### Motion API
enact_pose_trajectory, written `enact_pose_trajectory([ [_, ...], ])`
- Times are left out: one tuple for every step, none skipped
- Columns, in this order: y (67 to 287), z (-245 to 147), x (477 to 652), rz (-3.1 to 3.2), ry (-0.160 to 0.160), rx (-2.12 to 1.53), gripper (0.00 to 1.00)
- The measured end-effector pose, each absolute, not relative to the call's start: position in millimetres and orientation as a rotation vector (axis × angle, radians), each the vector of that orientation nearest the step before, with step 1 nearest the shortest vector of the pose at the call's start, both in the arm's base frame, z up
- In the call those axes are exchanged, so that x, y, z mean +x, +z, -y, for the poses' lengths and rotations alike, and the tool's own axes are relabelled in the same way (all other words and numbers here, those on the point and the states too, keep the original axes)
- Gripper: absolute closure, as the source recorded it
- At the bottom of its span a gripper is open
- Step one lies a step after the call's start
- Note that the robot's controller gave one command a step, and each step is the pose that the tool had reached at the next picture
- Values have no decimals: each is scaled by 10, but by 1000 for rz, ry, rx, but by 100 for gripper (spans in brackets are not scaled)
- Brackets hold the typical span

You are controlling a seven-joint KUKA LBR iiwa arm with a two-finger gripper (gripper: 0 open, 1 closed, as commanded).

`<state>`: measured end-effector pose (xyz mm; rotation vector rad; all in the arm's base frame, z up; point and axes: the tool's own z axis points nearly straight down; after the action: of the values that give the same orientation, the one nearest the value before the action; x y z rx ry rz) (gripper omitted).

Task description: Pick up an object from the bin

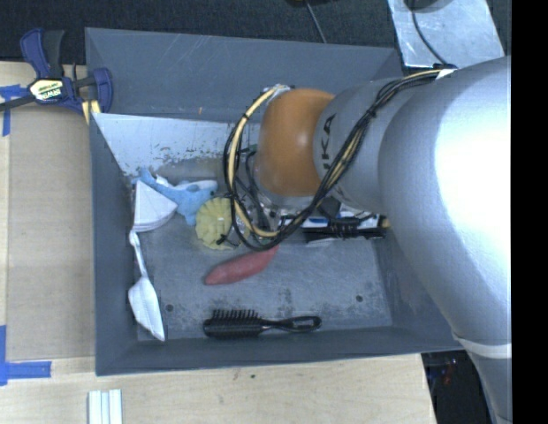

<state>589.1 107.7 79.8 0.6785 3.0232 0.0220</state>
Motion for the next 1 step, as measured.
enact_pose_trajectory([
  [1049,-773,5889,-3095,20,131,100],
])
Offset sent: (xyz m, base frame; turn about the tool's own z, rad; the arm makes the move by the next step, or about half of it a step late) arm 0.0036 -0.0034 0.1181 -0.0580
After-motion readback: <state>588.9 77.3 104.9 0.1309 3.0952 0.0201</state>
